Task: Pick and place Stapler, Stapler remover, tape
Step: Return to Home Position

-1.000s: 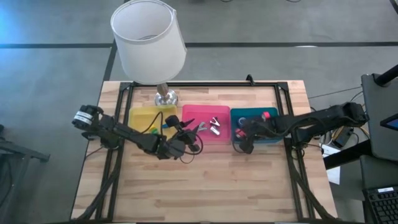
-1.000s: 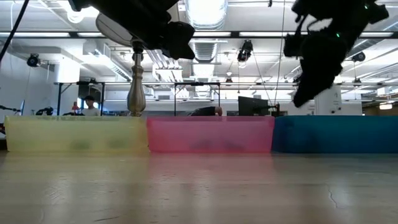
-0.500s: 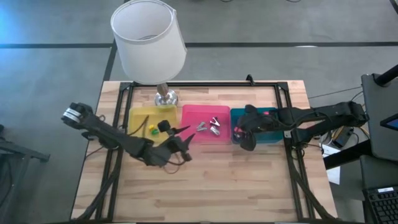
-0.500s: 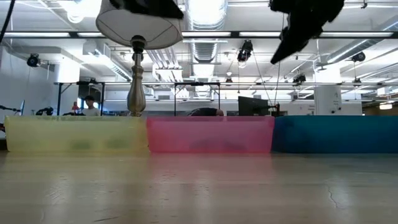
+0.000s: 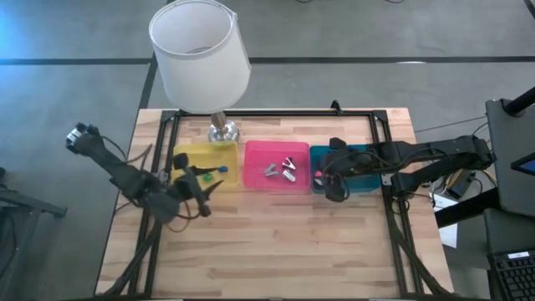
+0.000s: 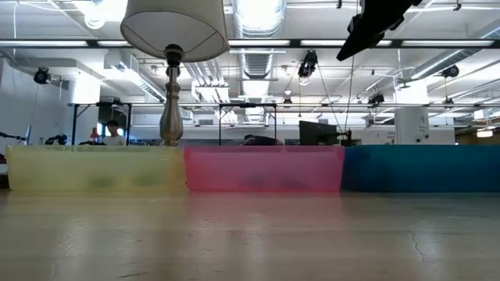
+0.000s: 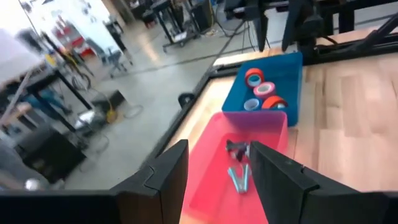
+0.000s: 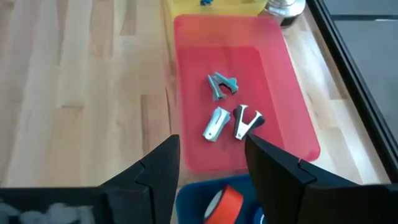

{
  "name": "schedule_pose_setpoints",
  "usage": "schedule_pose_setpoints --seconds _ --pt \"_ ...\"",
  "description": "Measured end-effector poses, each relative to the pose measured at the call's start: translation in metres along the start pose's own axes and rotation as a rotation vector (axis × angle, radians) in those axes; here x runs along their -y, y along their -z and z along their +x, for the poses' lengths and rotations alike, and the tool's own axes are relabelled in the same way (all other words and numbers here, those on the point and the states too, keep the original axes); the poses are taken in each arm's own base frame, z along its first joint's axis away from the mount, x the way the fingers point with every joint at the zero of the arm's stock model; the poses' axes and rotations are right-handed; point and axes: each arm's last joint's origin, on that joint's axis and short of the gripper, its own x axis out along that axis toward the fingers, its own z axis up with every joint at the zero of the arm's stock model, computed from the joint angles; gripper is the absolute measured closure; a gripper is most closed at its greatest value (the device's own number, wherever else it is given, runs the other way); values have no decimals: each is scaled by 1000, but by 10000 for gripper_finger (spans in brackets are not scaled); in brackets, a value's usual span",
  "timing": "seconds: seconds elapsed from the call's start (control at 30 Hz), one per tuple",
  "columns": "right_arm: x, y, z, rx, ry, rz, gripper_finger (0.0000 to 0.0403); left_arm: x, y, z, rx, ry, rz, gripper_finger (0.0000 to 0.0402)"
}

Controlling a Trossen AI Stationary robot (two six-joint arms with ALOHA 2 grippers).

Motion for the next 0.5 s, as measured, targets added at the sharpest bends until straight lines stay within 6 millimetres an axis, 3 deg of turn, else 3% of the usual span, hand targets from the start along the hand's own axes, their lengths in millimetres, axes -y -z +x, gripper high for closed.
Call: schedule_pose_setpoints --seconds 0.23,0.5 --pt "2 6 -5 37 -26 -18 227 -31 14 -19 -61 41 -142 227" --pt "-5 20 -28 351 -481 -265 220 -30 44 -17 -37 130 -214 227"
